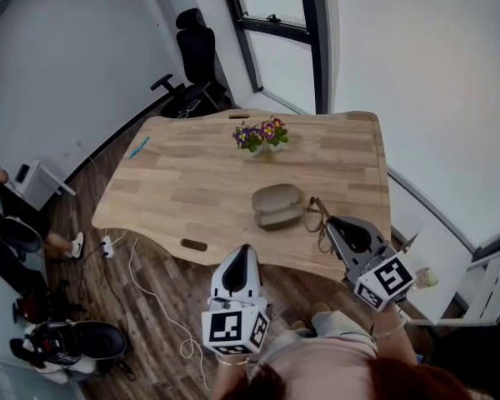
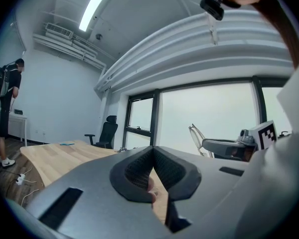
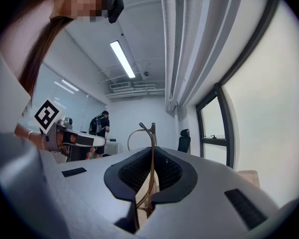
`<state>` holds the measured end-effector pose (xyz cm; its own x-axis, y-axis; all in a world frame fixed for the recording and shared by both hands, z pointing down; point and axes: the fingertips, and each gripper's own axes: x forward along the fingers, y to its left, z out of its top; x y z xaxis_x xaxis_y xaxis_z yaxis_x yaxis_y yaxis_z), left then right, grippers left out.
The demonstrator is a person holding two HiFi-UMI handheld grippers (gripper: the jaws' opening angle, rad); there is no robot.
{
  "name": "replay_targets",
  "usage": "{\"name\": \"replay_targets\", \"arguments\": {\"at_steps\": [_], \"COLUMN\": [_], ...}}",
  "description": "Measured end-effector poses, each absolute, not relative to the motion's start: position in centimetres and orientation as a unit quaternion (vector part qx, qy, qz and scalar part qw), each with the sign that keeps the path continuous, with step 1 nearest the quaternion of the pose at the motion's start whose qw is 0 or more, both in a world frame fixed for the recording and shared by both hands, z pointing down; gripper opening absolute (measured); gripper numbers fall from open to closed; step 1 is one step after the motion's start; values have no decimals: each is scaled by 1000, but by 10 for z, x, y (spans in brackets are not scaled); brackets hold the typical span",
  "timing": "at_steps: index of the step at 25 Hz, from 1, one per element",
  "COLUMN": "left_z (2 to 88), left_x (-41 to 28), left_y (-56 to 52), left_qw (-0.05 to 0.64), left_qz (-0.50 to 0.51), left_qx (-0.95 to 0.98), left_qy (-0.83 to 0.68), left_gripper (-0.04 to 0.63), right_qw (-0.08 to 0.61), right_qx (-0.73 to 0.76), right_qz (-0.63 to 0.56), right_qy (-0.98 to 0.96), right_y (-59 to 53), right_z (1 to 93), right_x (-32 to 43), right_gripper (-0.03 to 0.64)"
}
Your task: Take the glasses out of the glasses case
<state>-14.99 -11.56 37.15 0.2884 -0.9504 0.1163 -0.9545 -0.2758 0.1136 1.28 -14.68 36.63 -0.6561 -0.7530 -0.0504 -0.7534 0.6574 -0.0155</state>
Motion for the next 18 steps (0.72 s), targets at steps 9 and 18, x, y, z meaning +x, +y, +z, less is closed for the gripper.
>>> {"name": "replay_targets", "arguments": {"at_steps": [9,18], "left_z": [372,374], "left_x": [-153,-151], "left_y": [-115,-121], "left_qw": [82,87], "left_qz": [11,13], "left_qx": [803,804], "left_qy": [-590,-588], "left_gripper": [0,0], "right_qw": [25,24], "right_qx": [-424,-422], "right_qz": [3,6], "right_qy": [905,906], "right_y": [-140,-143], "right_z": [365,363], "right_x": [14,15], "right_gripper": [12,12]}}
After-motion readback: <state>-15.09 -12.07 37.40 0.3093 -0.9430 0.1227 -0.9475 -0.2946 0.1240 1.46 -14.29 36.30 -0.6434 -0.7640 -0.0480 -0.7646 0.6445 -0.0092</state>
